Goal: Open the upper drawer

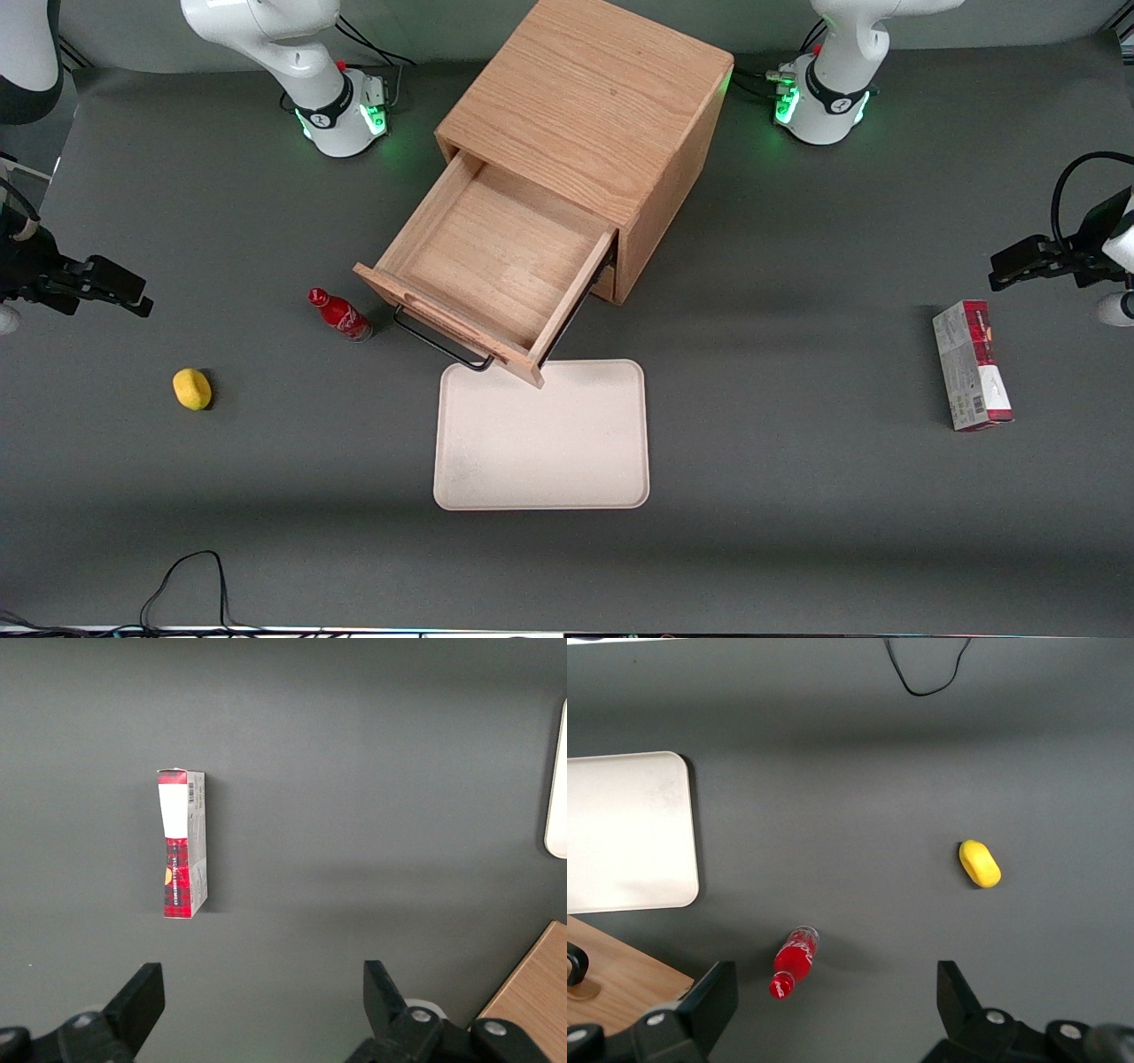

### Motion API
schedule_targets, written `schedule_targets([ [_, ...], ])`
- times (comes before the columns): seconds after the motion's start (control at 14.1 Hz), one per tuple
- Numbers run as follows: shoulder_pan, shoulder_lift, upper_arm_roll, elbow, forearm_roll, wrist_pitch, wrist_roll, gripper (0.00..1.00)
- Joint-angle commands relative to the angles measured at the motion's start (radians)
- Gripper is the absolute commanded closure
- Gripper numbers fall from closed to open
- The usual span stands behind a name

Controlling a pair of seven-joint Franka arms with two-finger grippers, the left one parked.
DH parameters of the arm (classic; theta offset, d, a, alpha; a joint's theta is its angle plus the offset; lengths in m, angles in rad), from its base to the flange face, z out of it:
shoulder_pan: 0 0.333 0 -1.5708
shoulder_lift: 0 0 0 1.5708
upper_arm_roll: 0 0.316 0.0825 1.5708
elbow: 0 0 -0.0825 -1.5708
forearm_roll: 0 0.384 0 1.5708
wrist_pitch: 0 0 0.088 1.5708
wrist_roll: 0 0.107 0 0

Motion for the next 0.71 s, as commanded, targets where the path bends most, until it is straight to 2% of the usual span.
schedule_targets([
  [0.0,-0.011,0.000,0.012,0.014,-0.005,-0.017,0.024,0.00],
  [0.64,-0.013,0.000,0.013,0.014,-0.005,-0.023,0.023,0.00],
])
